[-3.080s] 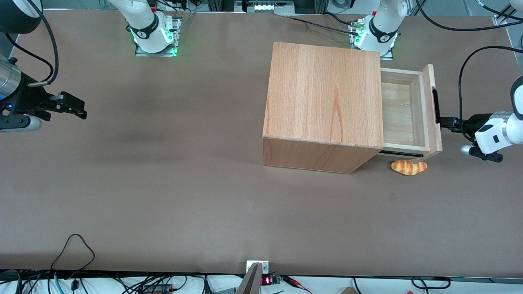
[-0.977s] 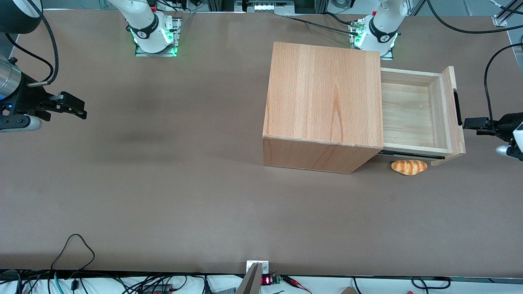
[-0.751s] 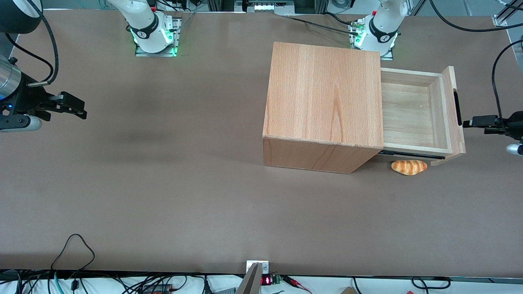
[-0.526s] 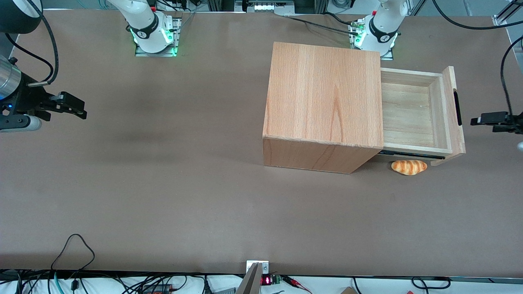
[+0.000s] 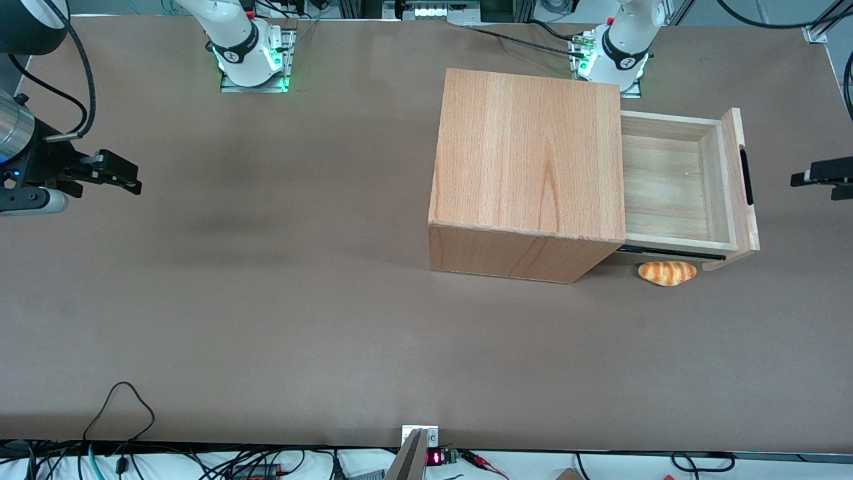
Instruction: Open top drawer with left arm
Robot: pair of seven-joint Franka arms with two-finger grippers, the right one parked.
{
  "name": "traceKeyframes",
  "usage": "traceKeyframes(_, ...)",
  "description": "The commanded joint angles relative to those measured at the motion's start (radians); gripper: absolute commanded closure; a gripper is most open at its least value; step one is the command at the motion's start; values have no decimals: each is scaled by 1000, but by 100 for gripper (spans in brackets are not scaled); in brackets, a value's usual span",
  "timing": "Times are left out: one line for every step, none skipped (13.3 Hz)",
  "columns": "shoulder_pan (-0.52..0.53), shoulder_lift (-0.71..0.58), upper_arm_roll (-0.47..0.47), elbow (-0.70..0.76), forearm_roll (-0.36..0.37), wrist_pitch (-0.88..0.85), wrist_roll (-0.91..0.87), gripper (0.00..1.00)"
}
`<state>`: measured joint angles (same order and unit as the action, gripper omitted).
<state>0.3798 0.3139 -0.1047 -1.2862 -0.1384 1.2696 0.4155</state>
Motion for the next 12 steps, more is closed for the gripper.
traceKeyframes(-9,-65,-70,-2,26,-50,-111,0)
traceKeyframes(-9,-81,-101,-8,28,-50,-157,0)
traceKeyframes(-9,-93,-137,-11,43,-52,-202,0)
traceKeyframes(-9,-108,-173,-18,69,-50,-230,0)
traceKeyframes(-9,-116,-199,-19,74,-50,-259,0)
traceKeyframes(-9,-121,-216,-21,74,-50,-300,0)
traceKeyframes(-9,-122,-243,-21,75,-50,-338,0)
traceKeyframes(-9,-124,-262,-21,76,-49,-369,0)
traceKeyframes(-9,-131,-273,-22,76,-45,-392,0)
traceKeyframes(-13,-169,-274,-65,76,-23,-396,0)
traceKeyframes(-39,-189,-257,-89,76,-9,-396,0)
traceKeyframes(-89,-208,-203,-108,82,14,-396,0)
